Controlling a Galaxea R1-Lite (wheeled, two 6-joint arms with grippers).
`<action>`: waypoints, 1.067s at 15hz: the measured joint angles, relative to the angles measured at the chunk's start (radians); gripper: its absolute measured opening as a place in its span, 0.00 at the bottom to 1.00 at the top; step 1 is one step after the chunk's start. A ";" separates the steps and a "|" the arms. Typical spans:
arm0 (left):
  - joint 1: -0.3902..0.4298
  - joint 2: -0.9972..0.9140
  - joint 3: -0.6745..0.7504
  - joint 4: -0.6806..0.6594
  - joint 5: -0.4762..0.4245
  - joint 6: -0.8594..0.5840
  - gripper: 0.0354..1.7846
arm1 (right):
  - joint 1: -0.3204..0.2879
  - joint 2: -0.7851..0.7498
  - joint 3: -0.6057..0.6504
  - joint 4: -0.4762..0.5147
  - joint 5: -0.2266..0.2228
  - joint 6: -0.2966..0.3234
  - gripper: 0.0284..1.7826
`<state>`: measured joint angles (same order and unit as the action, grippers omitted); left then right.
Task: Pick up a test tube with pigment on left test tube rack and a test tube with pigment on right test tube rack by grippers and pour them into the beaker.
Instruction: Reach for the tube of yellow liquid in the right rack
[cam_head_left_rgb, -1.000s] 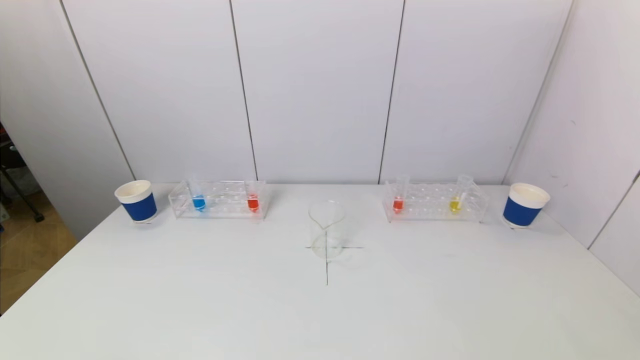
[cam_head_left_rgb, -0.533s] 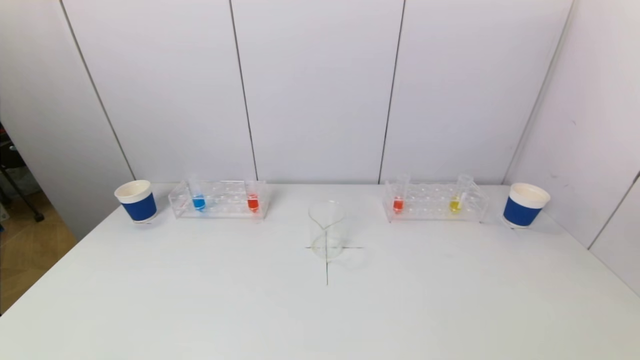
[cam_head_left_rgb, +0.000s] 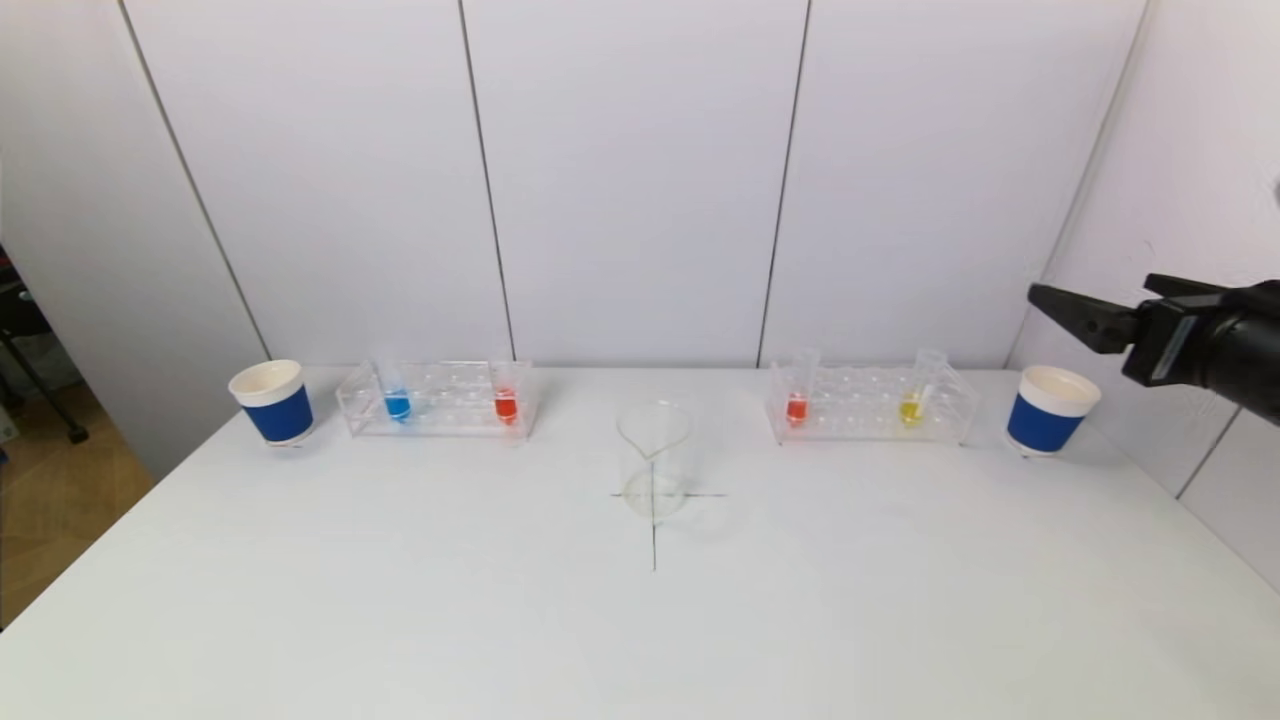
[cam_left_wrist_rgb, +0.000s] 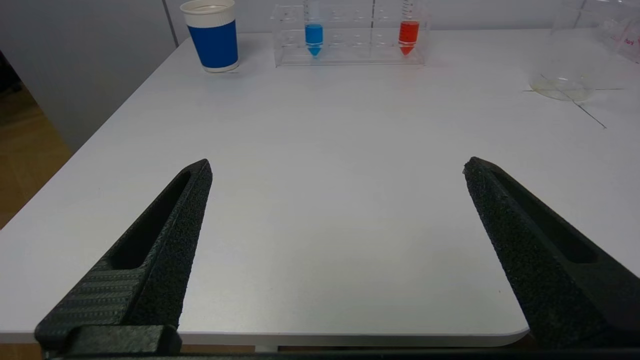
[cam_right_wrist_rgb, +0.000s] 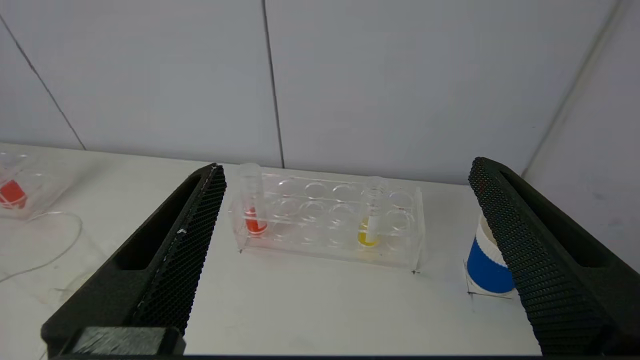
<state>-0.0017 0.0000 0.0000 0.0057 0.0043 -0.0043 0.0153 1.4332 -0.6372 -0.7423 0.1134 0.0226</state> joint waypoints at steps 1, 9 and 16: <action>0.000 0.000 0.000 0.000 0.000 0.000 0.99 | -0.003 0.070 -0.003 -0.061 -0.001 0.000 0.99; 0.000 0.000 0.000 0.000 0.000 0.000 0.99 | -0.010 0.512 -0.014 -0.507 -0.009 -0.001 0.99; 0.000 0.000 0.000 0.000 0.000 0.000 0.99 | -0.010 0.678 -0.023 -0.578 -0.016 -0.001 0.99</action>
<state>-0.0017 0.0000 0.0000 0.0062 0.0038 -0.0038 0.0053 2.1115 -0.6604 -1.3204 0.0974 0.0219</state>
